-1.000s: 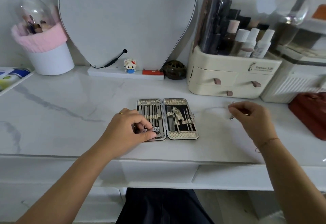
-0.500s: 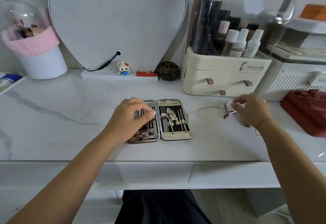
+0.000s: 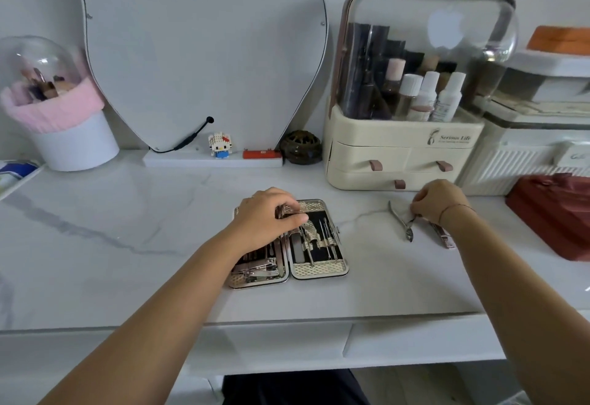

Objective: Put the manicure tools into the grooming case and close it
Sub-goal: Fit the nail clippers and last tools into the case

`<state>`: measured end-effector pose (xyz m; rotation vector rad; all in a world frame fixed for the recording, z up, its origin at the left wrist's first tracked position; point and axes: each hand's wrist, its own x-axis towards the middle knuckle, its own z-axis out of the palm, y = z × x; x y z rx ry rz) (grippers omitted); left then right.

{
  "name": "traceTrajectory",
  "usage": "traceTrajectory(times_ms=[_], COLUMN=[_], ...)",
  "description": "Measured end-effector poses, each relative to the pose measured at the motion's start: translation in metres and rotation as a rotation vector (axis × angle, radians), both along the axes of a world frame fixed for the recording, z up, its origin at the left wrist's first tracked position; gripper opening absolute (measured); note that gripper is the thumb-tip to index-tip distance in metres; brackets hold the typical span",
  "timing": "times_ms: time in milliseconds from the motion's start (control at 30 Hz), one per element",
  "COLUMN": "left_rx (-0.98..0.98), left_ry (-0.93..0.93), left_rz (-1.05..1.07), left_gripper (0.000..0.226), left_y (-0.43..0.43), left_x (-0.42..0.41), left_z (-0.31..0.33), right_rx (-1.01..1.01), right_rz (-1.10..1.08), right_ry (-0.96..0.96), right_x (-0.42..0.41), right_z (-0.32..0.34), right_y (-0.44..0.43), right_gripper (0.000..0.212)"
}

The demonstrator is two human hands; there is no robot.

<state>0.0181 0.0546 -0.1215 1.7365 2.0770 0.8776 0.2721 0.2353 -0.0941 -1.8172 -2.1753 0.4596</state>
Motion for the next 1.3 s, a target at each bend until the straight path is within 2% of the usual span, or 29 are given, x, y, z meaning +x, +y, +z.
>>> traceTrajectory(times_ms=[100, 233, 433, 600, 633, 767, 833, 933, 1100, 1233, 1300], left_rx=[-0.038, -0.08, -0.121, -0.117, -0.095, 0.01, 0.027, 0.038, 0.005, -0.033, -0.045], left_ry=[0.007, -0.011, -0.026, -0.077, -0.117, -0.31, -0.332, -0.324, -0.413, -0.445, -0.448], left_rz=[0.015, 0.028, 0.035, -0.017, -0.021, -0.053, -0.082, -0.108, -0.124, -0.143, -0.163], left_gripper=[0.023, 0.026, 0.027, 0.017, 0.016, 0.012, 0.01, 0.011, 0.01, 0.008, 0.004], left_y=[0.003, 0.007, 0.012, 0.013, 0.012, 0.01, 0.008, 0.007, 0.006, 0.004, 0.003], left_x=[0.0, 0.0, 0.006, 0.006, 0.005, 0.003, 0.004, 0.006, 0.006, 0.006, 0.006], left_z=[0.001, 0.004, 0.011, 0.01, 0.009, 0.007, 0.008, 0.01, 0.012, 0.012, 0.014], right_rx=[-0.04, -0.05, -0.491, -0.625, -0.631, -0.636, -0.607, -0.543, -0.551, -0.582, -0.633], right_rz=[0.027, 0.122, 0.267, 0.387, 0.42, 0.592, 0.636, 0.715, 0.86, 0.907, 0.865], right_ry=[0.047, 0.245, 0.711, 0.913, 0.924, 0.916, 0.913, 0.916, 0.923, 0.741, 0.721], right_x=[-0.01, -0.017, -0.025, -0.033, -0.035, -0.036, -0.036, -0.034, -0.044, -0.065, -0.068], right_z=[0.004, 0.003, 0.002, 0.001, 0.001, 0.004, 0.005, 0.01, 0.017, 0.01, 0.009], right_y=[-0.003, -0.006, -0.011, -0.011, -0.011, -0.011, -0.01, -0.01, -0.017, -0.02, -0.02], right_gripper=[0.009, 0.012, 0.004, 0.007, 0.01, 0.049, 0.055, 0.045, 0.016, 0.014, 0.013])
